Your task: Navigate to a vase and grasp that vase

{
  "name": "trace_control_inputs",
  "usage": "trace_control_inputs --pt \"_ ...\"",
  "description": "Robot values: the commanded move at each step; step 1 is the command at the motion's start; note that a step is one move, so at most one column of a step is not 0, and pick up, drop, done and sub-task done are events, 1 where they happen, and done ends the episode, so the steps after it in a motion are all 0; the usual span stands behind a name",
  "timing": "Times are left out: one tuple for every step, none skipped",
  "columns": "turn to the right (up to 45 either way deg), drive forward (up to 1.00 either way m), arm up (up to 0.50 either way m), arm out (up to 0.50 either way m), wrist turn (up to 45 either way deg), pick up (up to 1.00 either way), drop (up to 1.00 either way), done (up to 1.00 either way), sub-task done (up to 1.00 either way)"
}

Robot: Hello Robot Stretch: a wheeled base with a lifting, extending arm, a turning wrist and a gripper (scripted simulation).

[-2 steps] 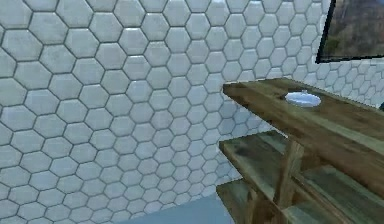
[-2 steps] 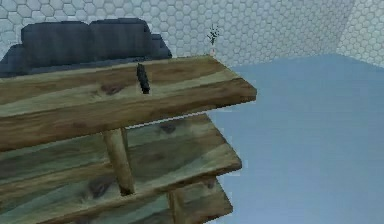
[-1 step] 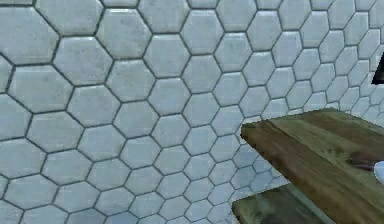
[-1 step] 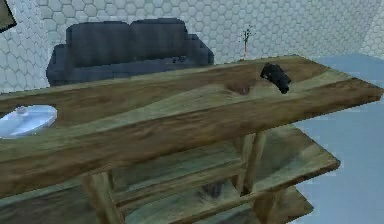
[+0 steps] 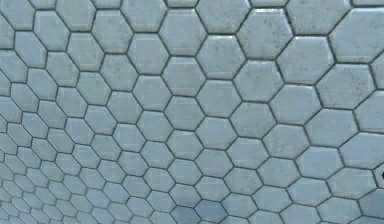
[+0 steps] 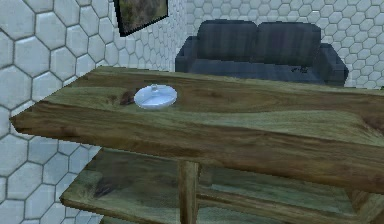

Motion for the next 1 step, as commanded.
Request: trace_control_inputs --pt "0.0 0.0 0.5 0.0 0.0 0.0 0.0 0.0 0.0"
